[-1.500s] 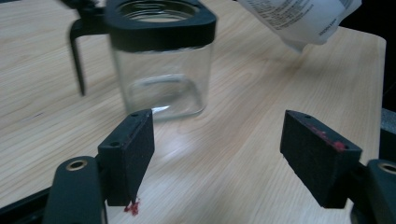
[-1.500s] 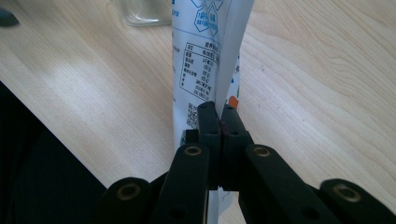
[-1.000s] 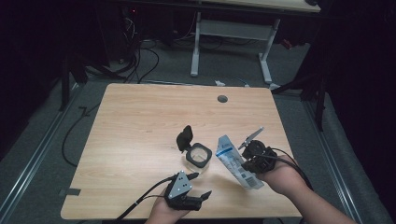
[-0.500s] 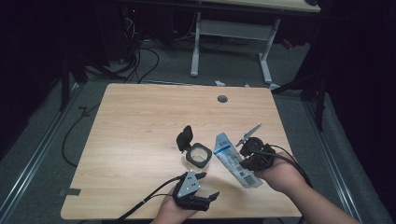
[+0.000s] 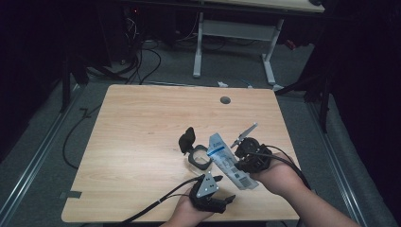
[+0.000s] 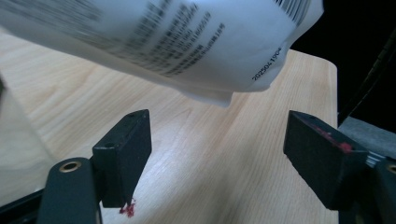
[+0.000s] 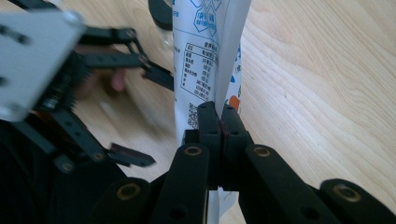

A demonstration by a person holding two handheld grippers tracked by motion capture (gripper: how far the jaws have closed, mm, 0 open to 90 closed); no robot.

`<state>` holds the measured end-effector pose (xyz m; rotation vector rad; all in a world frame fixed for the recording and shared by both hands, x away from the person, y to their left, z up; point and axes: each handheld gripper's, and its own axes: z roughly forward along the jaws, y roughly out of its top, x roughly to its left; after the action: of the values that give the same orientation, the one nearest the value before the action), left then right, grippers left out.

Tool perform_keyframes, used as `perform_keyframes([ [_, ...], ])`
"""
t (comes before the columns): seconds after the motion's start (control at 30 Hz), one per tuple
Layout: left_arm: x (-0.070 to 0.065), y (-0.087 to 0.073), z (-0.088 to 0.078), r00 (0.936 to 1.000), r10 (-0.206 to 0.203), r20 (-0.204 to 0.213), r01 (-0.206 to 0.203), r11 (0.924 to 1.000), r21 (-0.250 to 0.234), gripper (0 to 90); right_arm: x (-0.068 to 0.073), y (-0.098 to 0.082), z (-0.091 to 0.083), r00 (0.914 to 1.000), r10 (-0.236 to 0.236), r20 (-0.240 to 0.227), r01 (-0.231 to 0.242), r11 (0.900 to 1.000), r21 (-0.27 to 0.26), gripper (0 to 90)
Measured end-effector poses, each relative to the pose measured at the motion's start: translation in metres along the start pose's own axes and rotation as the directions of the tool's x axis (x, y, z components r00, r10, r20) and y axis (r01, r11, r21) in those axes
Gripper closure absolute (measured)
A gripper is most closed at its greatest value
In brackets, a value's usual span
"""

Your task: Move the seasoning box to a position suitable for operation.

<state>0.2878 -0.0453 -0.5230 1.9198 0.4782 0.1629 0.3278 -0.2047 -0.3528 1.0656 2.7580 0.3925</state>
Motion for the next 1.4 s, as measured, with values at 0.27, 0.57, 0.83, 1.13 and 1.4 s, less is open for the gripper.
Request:
perform_keyframes([
  [0.27, 0.001, 0.003, 0.014, 0.9994, -0.035, -0.002, 0.035, 0.9994, -0.005, 22.9, 0.008, 0.007, 0.002, 0.9997, -0.009, -0.024, 0.008, 1.0, -0.014, 90.0],
  [0.57, 0.002, 0.006, 0.013, 0.9991, -0.042, -0.002, 0.042, 0.9988, -0.026, 28.3, 0.009, 0.012, 0.002, 0.9996, -0.013, -0.024, 0.013, 1.0, -0.022, 90.0],
  [0.83, -0.003, 0.008, 0.009, 0.9997, -0.016, -0.017, 0.016, 0.9996, -0.025, 38.6, 0.007, 0.009, 0.001, 0.9999, -0.008, -0.007, 0.007, 1.0, -0.017, 90.0],
  [1.13, -0.011, 0.013, 0.007, 0.9992, 0.002, -0.041, -0.003, 0.9999, -0.014, 44.1, 0.008, 0.012, 0.001, 0.9999, -0.012, -0.001, 0.012, 1.0, -0.012, 90.0],
  [1.4, -0.01, 0.018, 0.01, 0.9991, -0.005, -0.042, 0.005, 1.0, -0.006, 45.6, 0.007, 0.017, 0.003, 0.9999, -0.014, 0.009, 0.014, 1.0, -0.004, 90.0],
])
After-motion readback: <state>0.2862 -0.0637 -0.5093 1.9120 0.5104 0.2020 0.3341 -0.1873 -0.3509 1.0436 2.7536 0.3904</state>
